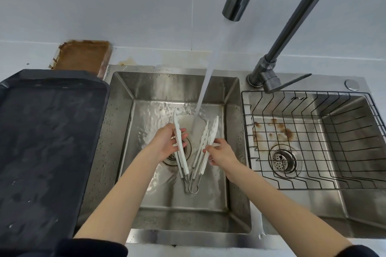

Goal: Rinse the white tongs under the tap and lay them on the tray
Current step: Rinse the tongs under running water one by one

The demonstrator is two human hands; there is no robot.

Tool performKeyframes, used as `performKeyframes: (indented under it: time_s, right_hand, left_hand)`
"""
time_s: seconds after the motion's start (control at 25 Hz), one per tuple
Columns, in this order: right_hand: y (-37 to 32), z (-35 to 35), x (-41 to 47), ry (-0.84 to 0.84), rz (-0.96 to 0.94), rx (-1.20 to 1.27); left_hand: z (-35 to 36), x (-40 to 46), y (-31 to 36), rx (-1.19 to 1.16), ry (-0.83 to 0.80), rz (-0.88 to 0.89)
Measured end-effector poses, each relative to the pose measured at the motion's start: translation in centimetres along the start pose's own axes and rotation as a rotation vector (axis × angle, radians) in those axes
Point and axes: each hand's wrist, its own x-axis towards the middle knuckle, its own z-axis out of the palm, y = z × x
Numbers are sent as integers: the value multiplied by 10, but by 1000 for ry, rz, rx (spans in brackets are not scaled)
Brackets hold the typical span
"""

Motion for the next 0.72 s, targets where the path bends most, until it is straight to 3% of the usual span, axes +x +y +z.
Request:
performKeyframes:
  time_s: [0.28,0.72]
  right_hand:
    - [20,14,1,0,26,-19]
    - [61,34,23,59,71,-227]
  left_hand:
    - [-16,4,-28,49,91,52]
    - [-38,24,-75,96,199,-21]
